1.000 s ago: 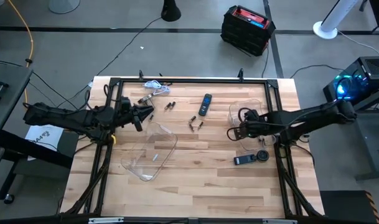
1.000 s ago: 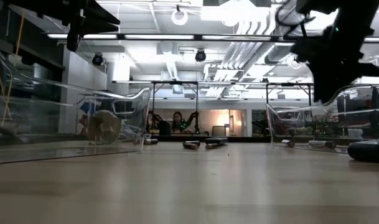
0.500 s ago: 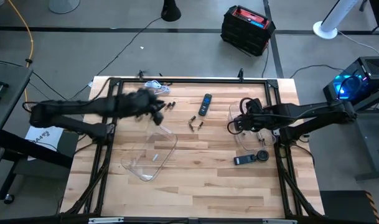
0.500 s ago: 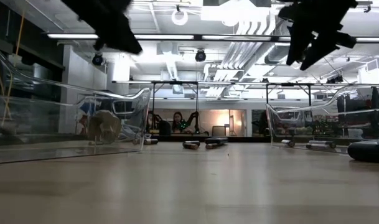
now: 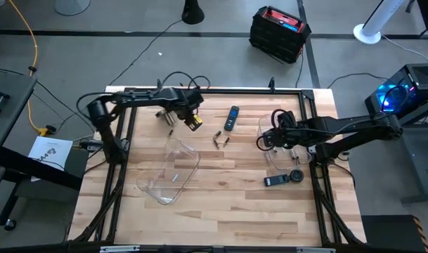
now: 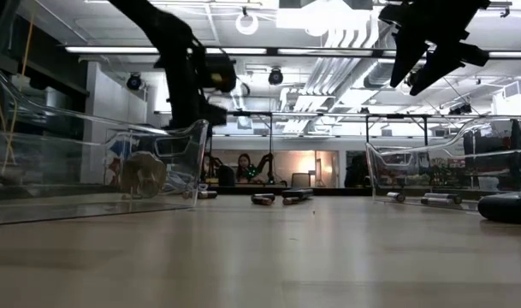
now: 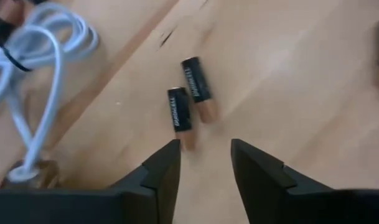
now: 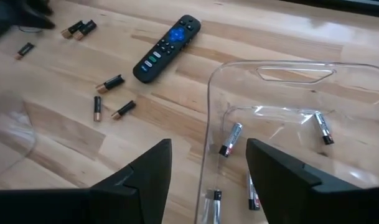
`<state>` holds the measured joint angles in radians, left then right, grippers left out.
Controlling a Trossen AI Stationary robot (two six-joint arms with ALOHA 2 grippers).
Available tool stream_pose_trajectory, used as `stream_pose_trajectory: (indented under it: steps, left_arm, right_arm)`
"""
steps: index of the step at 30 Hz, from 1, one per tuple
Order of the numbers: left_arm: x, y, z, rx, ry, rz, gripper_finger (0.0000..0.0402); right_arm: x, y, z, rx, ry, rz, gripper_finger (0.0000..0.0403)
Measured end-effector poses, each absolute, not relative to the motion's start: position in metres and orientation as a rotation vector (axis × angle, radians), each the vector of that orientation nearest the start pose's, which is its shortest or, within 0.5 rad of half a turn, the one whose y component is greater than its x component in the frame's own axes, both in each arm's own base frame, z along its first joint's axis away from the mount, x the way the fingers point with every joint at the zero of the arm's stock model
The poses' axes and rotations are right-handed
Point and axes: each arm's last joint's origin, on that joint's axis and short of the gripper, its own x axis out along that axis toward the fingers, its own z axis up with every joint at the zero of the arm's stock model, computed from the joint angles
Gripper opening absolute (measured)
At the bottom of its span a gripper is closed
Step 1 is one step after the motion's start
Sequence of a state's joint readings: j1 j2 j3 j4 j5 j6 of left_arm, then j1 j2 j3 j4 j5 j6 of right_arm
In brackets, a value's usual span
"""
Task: Sort batteries
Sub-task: Put the white battery into the right transparent bin
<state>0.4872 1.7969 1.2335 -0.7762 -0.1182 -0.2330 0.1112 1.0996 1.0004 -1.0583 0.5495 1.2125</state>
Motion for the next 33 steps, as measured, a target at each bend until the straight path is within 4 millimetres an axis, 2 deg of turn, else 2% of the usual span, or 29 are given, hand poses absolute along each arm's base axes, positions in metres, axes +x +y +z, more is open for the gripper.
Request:
stream_pose_trajectory:
  steps: [7,11,14,16,20,22,26,29,33]
  left_arm:
    - [0.301,0.187,0.151,-0.534,1.293,0.744,0.0163]
    - [0.301,0.194,0.135,-0.594,1.314,0.731,0.0165]
    - [0.301,0.195,0.127,-0.613,1.344,0.719,0.0158]
    - [0.301,0.195,0.127,-0.607,1.353,0.712,0.0134]
    - [0.298,0.192,0.142,-0.59,1.321,0.676,0.0034]
    - [0.294,0.188,0.158,-0.595,1.293,0.654,0.0029]
    - [0.285,0.175,0.212,-0.559,1.149,0.627,0.0029]
    - [0.275,0.143,0.249,-0.492,1.1,0.547,0.0029]
    - [0.251,0.081,0.287,-0.461,1.112,0.414,0.0029]
  right_arm:
    - [0.191,0.006,0.291,0.702,0.663,-0.95,0.0201]
    - [0.191,0.006,0.291,0.702,0.662,-0.949,0.0201]
    - [0.191,0.006,0.291,0.703,0.663,-0.95,0.0201]
    - [0.191,0.006,0.291,0.707,0.66,-0.951,0.0201]
    - [0.191,0.006,0.291,0.707,0.66,-0.952,0.0201]
    - [0.191,0.006,0.291,0.706,0.658,-0.953,0.0201]
    - [0.191,0.006,0.291,0.701,0.651,-0.96,0.0201]
    - [0.191,0.006,0.291,0.704,0.652,-0.959,0.0201]
    - [0.191,0.006,0.291,0.713,0.649,-0.962,0.0201]
